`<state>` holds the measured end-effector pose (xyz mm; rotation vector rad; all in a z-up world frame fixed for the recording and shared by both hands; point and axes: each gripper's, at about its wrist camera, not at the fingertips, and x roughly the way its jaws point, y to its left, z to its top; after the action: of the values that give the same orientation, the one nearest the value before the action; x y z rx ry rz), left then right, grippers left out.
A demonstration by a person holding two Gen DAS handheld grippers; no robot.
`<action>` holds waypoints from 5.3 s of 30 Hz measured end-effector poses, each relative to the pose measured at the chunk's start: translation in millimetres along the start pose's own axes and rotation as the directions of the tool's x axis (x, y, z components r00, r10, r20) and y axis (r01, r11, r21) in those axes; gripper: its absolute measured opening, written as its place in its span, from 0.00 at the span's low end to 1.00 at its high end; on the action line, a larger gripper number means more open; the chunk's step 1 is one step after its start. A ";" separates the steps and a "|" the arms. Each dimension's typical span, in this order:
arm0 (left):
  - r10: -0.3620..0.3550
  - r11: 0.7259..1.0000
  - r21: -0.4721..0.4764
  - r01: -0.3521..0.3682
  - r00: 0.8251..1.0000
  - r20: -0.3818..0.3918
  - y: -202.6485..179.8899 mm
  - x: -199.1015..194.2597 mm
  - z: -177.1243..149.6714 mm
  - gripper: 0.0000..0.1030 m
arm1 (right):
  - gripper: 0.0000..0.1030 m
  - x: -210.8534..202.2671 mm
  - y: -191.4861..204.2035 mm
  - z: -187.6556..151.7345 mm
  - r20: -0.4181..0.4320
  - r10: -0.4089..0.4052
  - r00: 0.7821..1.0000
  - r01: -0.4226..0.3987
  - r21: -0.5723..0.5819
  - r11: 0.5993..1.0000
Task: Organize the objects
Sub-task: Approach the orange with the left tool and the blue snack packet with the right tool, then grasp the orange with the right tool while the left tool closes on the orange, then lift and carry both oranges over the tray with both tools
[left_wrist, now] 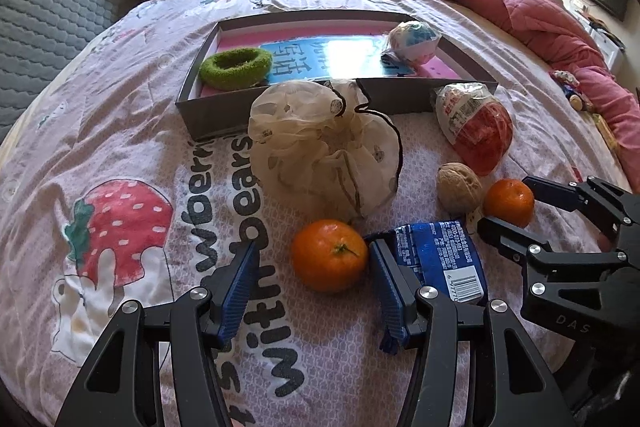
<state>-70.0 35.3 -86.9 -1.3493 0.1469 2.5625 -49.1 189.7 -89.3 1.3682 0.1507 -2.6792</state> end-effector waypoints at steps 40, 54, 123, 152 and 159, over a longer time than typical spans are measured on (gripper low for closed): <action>-0.023 0.999 -0.036 0.025 0.998 0.052 8.5 -16.8 0.5 0.38 | 0.39 -16.7 6.1 4.4 0.064 0.034 0.997 -0.034 -0.004 0.999; 0.008 1.000 -0.014 -0.006 0.995 0.100 3.7 -46.0 1.3 0.38 | 0.39 -48.7 15.6 10.1 0.120 0.040 0.992 -0.038 -0.020 0.999; 0.052 0.999 -0.034 -0.042 0.927 0.372 17.2 -163.8 113.9 0.38 | 0.39 -160.3 43.8 121.2 0.445 0.074 0.893 -0.036 -0.093 0.995; 0.046 0.997 -0.081 -0.018 0.932 0.359 45.7 -96.0 156.6 0.38 | 0.39 -79.3 41.2 158.4 0.379 0.080 0.922 -0.038 -0.116 0.992; 0.044 0.997 -0.079 -0.018 0.938 0.343 41.5 -79.2 160.5 0.38 | 0.39 -65.7 32.5 160.7 0.368 0.068 0.927 -0.036 -0.092 0.995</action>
<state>-165.7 14.1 68.5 -0.9027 0.0088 2.8071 -134.0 138.6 56.9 0.8076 0.1811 -2.7902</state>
